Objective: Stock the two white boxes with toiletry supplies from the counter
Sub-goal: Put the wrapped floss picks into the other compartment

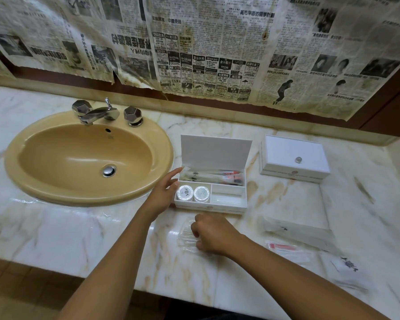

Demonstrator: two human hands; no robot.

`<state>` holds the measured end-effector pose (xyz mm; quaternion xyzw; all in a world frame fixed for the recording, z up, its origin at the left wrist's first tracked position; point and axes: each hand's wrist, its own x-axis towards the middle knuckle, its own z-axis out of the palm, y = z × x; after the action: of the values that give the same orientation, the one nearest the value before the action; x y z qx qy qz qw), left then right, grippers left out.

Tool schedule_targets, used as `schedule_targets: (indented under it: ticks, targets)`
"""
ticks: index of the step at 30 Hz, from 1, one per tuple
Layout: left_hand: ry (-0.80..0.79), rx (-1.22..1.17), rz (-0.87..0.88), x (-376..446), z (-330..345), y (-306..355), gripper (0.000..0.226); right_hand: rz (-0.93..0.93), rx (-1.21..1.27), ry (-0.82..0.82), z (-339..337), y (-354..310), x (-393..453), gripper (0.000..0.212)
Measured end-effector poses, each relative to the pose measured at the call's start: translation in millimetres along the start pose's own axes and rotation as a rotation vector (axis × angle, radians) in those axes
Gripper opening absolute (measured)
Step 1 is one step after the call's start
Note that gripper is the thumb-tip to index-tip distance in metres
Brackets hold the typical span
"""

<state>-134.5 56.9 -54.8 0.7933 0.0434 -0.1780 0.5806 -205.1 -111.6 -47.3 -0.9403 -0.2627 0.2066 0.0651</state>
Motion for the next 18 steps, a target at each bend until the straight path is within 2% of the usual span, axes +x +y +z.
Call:
schedule_targets:
  ticks: [4, 9, 14, 18]
  targets:
    - [0.000, -0.009, -0.003, 0, 0, 1, 0.041, -0.005, -0.011, 0.024, 0, -4, 0, 0.016]
    - [-0.004, -0.014, 0.002, 1, 0, -1, 0.040, 0.023, 0.060, 0.133, -7, -5, -2, 0.014]
    - [-0.007, -0.030, 0.015, 3, 0, -5, 0.040, 0.055, 0.133, 0.367, -23, 2, -1, 0.011]
    - [-0.008, -0.036, 0.022, 6, 0, -10, 0.040, 0.167, 0.149, 0.574, -35, 23, 2, 0.008]
